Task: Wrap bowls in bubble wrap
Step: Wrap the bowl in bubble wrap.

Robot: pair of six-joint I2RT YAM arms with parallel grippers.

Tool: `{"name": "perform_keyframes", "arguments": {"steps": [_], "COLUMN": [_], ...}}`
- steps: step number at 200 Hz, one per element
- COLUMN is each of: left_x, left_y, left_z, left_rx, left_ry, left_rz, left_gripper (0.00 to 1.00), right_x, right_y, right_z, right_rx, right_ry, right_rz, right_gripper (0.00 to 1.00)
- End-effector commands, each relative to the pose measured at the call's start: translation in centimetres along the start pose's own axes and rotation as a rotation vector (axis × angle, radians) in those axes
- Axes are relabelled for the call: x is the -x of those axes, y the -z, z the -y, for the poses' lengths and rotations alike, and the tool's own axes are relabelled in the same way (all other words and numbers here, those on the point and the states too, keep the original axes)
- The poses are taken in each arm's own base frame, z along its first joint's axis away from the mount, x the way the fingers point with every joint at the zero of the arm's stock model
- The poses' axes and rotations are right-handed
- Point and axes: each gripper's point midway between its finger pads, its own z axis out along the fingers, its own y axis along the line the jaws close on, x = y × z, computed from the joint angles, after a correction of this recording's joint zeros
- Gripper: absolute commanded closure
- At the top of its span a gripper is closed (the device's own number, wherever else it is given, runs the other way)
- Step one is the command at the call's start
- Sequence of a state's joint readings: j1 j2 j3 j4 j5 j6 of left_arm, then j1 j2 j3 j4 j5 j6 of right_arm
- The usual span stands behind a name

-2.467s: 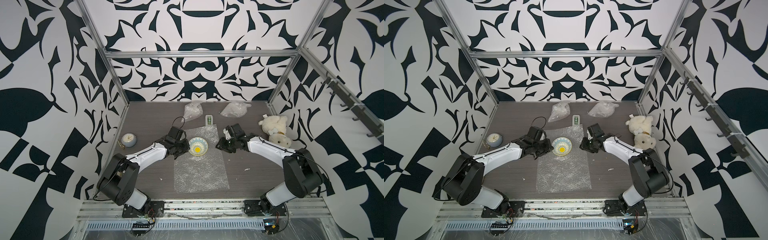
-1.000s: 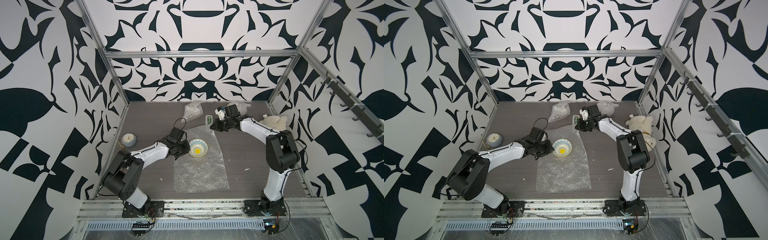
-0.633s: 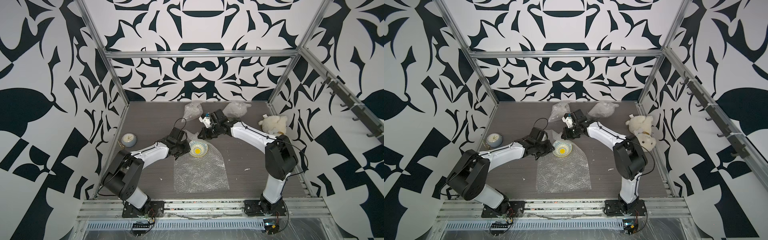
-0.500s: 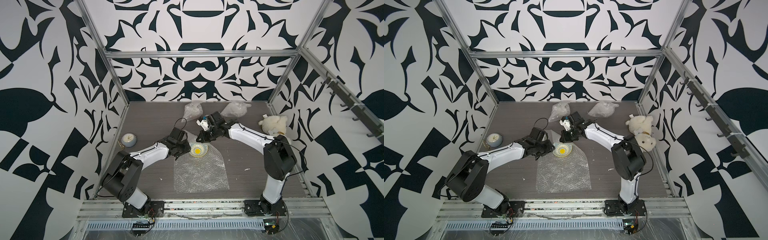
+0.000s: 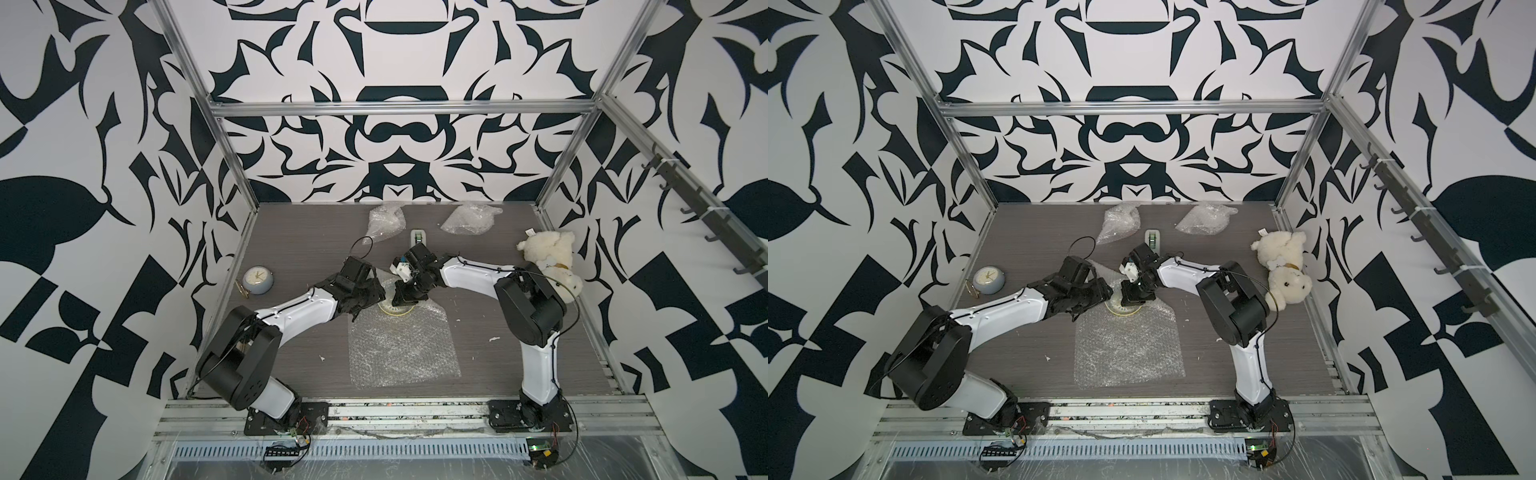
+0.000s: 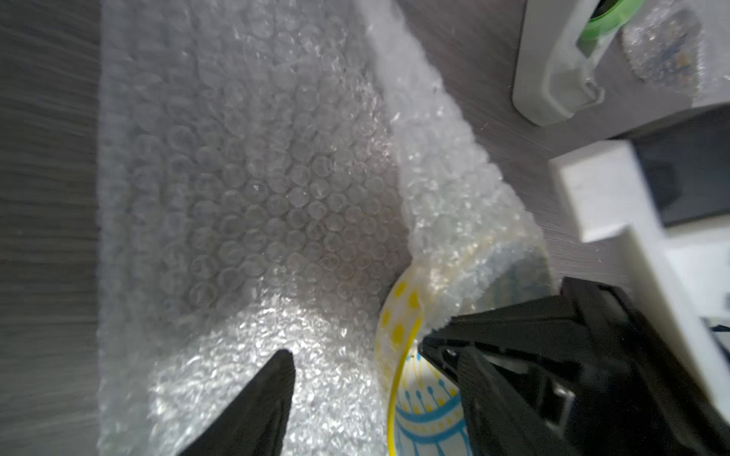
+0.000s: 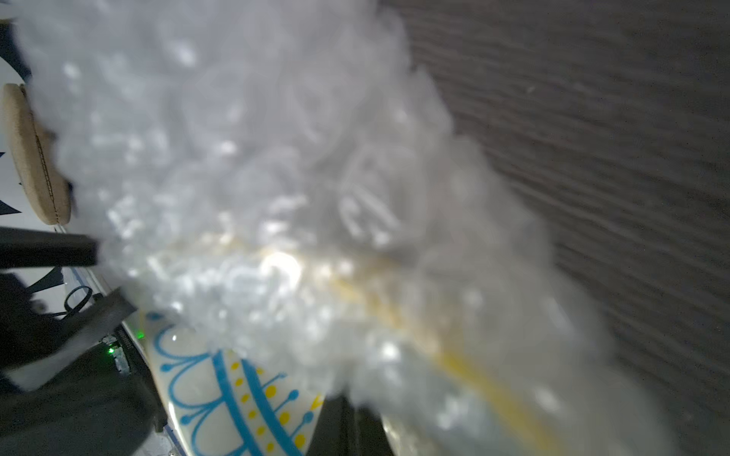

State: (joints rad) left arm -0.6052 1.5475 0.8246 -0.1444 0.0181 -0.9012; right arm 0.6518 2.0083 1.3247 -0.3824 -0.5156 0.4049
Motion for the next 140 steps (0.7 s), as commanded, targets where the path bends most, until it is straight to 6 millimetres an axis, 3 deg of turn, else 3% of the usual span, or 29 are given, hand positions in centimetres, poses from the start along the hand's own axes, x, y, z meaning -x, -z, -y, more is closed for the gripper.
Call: {"name": "perform_keyframes", "arguments": {"steps": [1,45,82,140], "left_x": [0.0,-0.1,-0.5,-0.8], "left_y": [-1.2,-3.0,-3.4,-3.3], "left_z": [0.0,-0.1,-0.6,-1.1], "left_rx": [0.020,0.044,0.058,0.065], "left_ry": [-0.005,-0.019,-0.023,-0.026], "left_rz": [-0.018,-0.052,-0.069,-0.072], "left_gripper": [0.30,0.31,0.33,0.36], "right_x": [0.7,0.5,0.4,1.7], "right_y": [0.8,1.1,2.1,7.9], "right_z": [-1.3,-1.9,-3.2,-5.7], "right_rx": [0.015,0.037,0.087,0.149], "right_ry": [0.038,0.044,0.052,0.080], "right_rz": [0.025,0.018,0.017,0.101], "right_gripper": [0.97,0.93,0.72,0.64]}}
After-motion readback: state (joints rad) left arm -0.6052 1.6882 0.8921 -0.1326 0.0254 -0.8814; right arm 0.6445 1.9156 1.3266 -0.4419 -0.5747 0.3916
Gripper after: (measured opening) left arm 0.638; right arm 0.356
